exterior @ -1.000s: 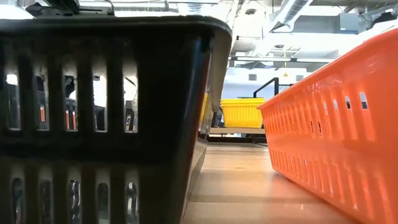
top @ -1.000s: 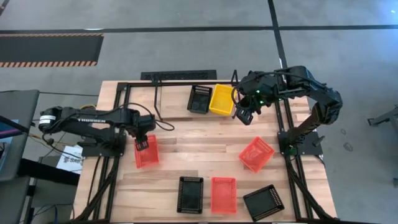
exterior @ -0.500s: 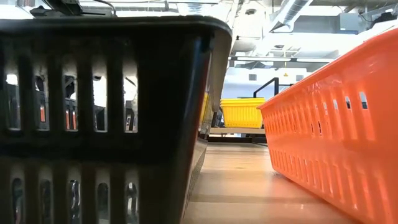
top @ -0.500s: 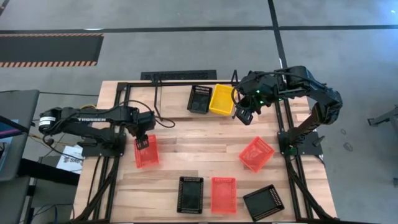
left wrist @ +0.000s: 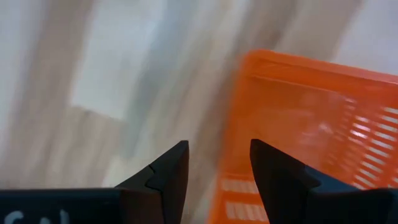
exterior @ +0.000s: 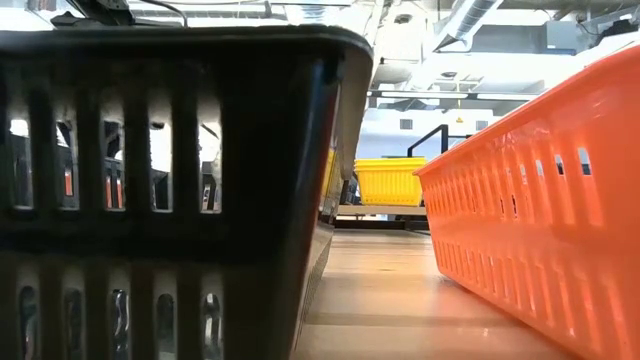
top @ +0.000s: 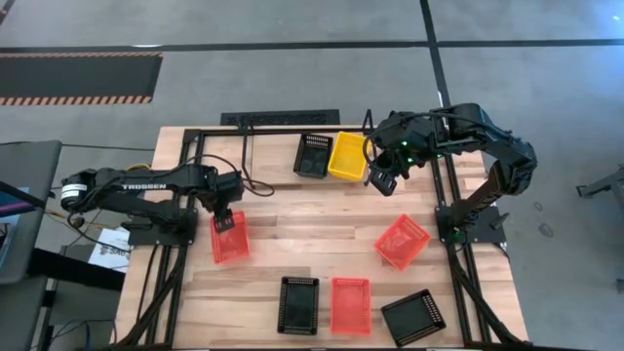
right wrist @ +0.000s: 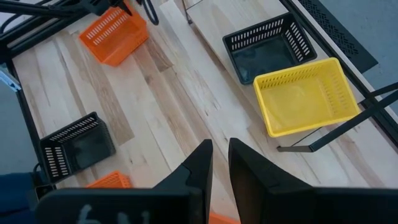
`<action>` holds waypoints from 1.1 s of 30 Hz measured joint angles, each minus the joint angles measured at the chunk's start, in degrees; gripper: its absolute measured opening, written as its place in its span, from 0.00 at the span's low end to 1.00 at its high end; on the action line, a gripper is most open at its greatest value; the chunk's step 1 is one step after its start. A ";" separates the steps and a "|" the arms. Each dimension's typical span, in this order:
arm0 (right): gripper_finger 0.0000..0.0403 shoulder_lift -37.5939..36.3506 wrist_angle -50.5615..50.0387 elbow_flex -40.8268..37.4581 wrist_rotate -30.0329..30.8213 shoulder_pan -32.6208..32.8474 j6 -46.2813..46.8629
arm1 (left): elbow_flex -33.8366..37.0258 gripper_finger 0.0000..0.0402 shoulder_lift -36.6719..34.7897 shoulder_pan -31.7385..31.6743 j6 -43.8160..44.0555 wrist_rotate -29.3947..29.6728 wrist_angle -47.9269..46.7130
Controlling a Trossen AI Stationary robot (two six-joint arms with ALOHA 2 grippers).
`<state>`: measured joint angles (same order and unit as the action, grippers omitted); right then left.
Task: Stack baskets on shelf by color
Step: Put the left orange basket on the shelf
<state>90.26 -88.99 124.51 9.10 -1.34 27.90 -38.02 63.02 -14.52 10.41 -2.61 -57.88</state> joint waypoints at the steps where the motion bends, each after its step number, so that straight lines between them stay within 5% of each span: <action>1: 0.18 0.00 -0.01 0.00 0.00 0.00 0.00 | 0.00 0.39 0.00 0.00 0.51 0.82 -0.18; 13: 0.18 0.00 0.06 0.00 0.00 0.00 0.00 | 0.00 0.39 0.90 0.04 0.68 0.87 -0.03; 27: 0.18 0.00 2.45 0.02 0.00 0.00 -1.40 | 0.00 0.39 16.34 0.06 0.66 -0.29 1.04; 30: 0.18 0.00 2.45 0.00 0.00 -0.02 -1.42 | 0.00 0.34 19.31 0.08 -0.12 -2.36 1.23; 33: 0.18 0.00 2.45 0.00 0.00 -0.02 -1.44 | 0.00 0.19 20.83 0.11 -0.21 -3.19 1.92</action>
<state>90.26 -86.54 124.51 9.10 -1.37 26.46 -38.02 83.86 -14.41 10.20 -5.80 -55.96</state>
